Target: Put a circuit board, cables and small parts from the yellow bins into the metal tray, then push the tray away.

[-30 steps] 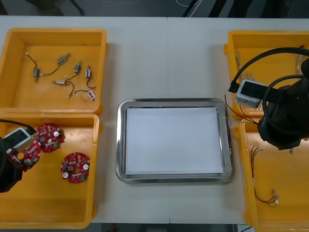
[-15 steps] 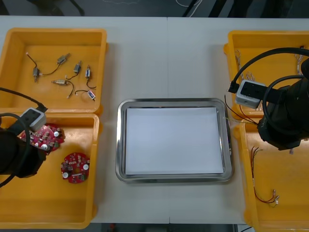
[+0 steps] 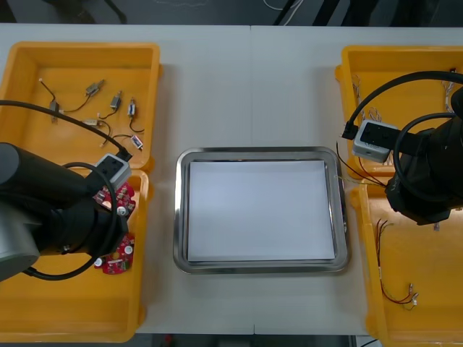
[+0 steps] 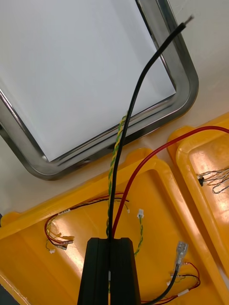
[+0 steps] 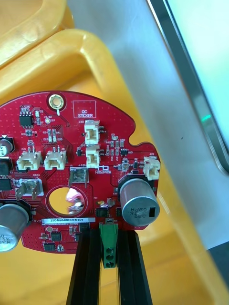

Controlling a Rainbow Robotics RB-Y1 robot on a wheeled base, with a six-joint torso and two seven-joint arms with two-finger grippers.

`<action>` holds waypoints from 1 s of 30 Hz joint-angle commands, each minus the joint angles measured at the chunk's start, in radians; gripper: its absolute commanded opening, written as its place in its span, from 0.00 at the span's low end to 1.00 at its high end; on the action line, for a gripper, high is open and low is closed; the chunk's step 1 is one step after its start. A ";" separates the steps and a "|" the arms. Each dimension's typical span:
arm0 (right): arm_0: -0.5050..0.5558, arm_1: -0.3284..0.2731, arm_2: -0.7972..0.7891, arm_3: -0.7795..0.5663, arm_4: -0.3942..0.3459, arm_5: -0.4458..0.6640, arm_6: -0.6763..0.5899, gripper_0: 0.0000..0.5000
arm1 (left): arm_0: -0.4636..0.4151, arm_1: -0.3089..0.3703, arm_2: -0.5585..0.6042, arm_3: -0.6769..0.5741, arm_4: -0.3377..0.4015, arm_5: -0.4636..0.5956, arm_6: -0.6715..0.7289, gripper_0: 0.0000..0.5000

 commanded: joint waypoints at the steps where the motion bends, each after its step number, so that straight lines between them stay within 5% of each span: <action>1: -0.028 -0.021 0.012 -0.008 -0.008 0.007 -0.024 0.00 | -0.121 -0.067 -0.123 -0.022 -0.056 0.025 0.211 0.00; 15: -0.028 -0.021 0.012 -0.011 -0.008 0.007 -0.025 0.00 | -0.354 -0.241 -0.367 0.131 -0.108 0.031 0.406 0.00; 30: -0.028 -0.021 0.012 -0.011 -0.005 0.014 -0.025 0.00 | -0.411 -0.385 -0.546 0.289 -0.222 -0.099 0.522 0.00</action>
